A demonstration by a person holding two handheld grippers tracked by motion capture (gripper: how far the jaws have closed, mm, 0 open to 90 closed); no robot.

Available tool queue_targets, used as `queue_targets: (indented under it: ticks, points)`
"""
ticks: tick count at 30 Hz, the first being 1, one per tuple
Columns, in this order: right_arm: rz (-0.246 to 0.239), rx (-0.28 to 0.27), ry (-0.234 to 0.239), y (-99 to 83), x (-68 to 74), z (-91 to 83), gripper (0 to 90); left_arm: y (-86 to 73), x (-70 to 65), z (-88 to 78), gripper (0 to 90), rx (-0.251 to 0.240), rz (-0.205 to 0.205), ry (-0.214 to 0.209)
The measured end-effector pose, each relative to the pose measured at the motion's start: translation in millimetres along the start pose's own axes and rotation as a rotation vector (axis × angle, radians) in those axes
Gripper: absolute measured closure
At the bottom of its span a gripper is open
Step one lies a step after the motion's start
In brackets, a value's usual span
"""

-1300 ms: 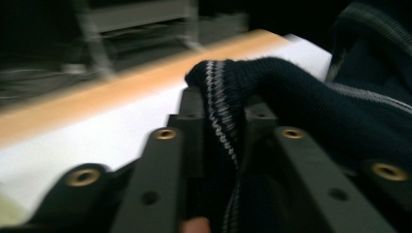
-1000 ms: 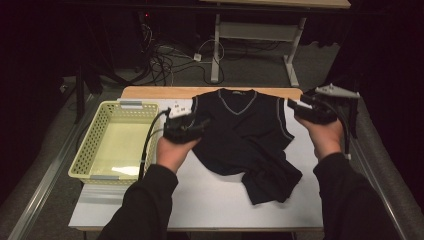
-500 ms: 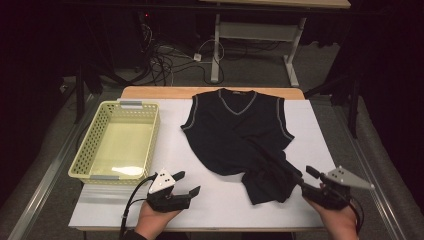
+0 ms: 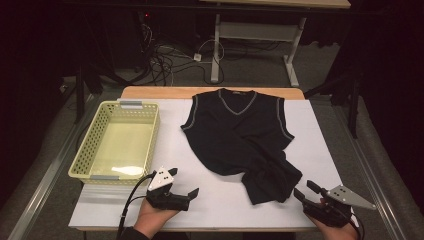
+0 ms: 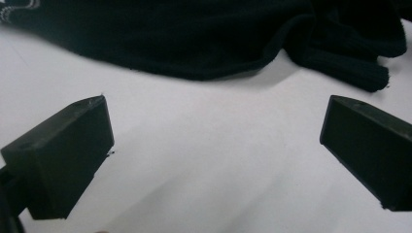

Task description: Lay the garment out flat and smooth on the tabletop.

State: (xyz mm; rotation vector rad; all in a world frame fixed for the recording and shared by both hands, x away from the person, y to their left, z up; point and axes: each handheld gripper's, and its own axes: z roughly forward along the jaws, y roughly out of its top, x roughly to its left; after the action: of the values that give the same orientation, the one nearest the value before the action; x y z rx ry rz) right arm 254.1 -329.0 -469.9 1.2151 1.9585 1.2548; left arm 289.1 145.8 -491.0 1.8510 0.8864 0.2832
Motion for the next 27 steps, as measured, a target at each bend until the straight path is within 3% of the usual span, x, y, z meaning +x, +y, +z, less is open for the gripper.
queue_targets:
  ticks: [3,10,18,27]
  points:
    - [0.005,-0.006,0.004,0.0,-2.0,-1.8,42.2,-1.0,0.7,-1.1,0.0,-0.012,-0.004,-0.009]
    - [-0.007,-0.016,0.019,2.6,1.0,-2.5,42.4,-2.6,-3.3,-2.0,0.0,-0.020,0.028,-0.007]
    - [-0.043,-0.045,0.068,11.1,20.4,-2.8,44.2,-3.0,-4.3,-2.1,0.0,-0.023,0.033,-0.010]
    - [-0.078,-0.036,0.138,15.2,45.3,9.7,44.3,-3.0,-5.7,-1.7,0.3,-0.021,0.046,-0.004]
